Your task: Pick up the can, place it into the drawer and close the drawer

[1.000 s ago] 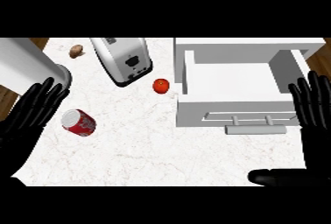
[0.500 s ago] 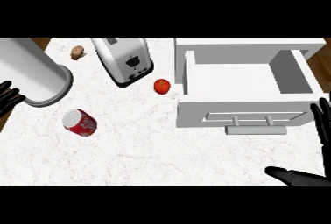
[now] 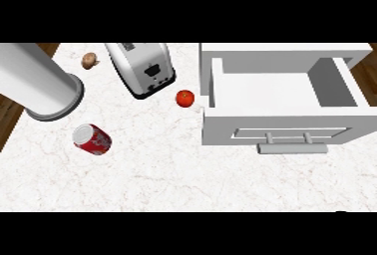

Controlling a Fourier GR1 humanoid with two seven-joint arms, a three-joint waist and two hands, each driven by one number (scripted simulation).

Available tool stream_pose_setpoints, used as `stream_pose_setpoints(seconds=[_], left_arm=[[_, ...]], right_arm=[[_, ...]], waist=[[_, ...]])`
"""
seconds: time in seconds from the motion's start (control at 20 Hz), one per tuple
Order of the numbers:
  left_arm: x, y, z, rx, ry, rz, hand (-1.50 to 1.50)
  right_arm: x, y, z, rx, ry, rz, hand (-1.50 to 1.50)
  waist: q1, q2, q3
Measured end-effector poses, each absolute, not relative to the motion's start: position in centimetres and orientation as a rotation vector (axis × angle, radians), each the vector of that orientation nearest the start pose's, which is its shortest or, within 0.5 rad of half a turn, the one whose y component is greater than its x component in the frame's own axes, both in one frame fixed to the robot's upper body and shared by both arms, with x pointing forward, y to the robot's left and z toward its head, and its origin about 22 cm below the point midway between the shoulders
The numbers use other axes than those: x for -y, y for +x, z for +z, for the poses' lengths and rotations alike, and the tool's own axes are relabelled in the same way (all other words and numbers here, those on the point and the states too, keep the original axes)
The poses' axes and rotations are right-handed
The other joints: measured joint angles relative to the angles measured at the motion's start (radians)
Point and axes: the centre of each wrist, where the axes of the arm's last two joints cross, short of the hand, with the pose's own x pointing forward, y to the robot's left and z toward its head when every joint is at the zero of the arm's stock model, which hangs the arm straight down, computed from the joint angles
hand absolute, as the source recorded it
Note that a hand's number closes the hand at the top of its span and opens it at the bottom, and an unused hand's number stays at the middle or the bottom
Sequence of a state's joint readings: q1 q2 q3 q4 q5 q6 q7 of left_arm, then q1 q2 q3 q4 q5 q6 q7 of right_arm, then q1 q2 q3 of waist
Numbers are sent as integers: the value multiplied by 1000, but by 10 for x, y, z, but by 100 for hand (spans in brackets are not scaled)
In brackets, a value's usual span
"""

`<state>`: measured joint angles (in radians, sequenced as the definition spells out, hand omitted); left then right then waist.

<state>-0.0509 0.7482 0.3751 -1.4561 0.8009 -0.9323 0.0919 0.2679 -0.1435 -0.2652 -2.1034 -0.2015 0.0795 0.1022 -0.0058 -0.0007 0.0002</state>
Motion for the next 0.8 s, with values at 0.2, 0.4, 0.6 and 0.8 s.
stream_pose_setpoints(seconds=[0.2, 0.4, 0.6, 0.8], left_arm=[[-470, 243, 140, 1630, -465, -460, -150], [-470, 248, 137, 1583, -508, -390, -150], [-460, 254, 131, 1539, -546, -355, -150], [-451, 261, 126, 1489, -579, -332, -150]], right_arm=[[330, 148, 92, 1780, -207, -92, -150], [342, 133, 90, 1778, -200, -97, -150], [346, 122, 89, 1783, -202, -98, -150], [352, 112, 92, 1777, -197, -98, -150]], waist=[[-2, 0, 0], [-3, -1, 0], [-2, -1, 1], [-3, -1, 0]])
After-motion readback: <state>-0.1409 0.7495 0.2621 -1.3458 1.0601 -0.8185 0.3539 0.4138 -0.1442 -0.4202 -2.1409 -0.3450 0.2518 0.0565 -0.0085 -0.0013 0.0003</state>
